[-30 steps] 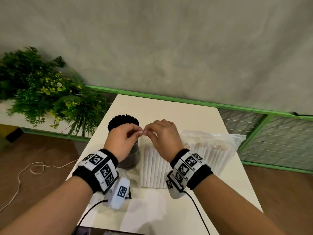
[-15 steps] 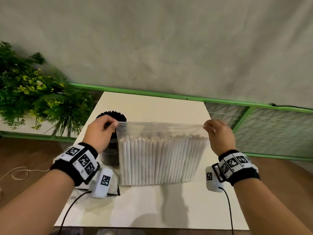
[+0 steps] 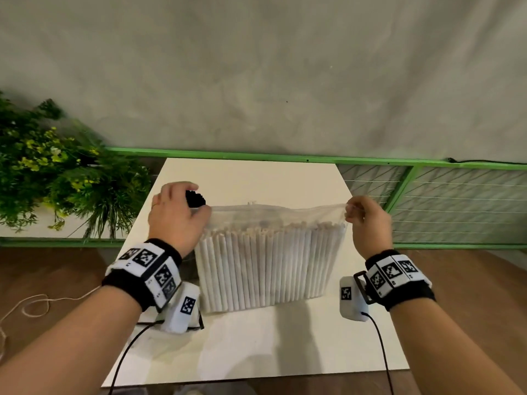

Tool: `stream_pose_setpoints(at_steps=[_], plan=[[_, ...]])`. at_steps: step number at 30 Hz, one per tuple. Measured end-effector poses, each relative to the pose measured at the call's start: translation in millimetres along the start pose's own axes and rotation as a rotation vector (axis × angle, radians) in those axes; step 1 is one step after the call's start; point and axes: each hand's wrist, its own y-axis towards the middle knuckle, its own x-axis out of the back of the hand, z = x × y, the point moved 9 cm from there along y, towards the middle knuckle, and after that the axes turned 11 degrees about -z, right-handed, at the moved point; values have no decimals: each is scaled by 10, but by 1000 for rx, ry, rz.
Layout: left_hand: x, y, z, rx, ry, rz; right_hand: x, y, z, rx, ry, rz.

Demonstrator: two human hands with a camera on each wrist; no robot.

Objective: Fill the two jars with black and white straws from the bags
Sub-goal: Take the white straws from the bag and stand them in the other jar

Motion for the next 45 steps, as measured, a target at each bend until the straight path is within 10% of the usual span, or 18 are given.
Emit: stream_pose_setpoints(at_steps=[4,7,15,24,45], plan=[[-646,-362,-1016,-590,291,281,58,-68,76,26,39,-39],[-1188,-462,-1078,-674,511,504,112,-108,100,13,68,-50],[-1224,-350,-1037,-592,337,633,457,-233,166,16,128,-189],[-650,-81,-672,16,-453,496,-106,-855,-395,-662,528,16],[-611,-377,-105,360,-674,337,-116,-389,405,-302,533,-14]])
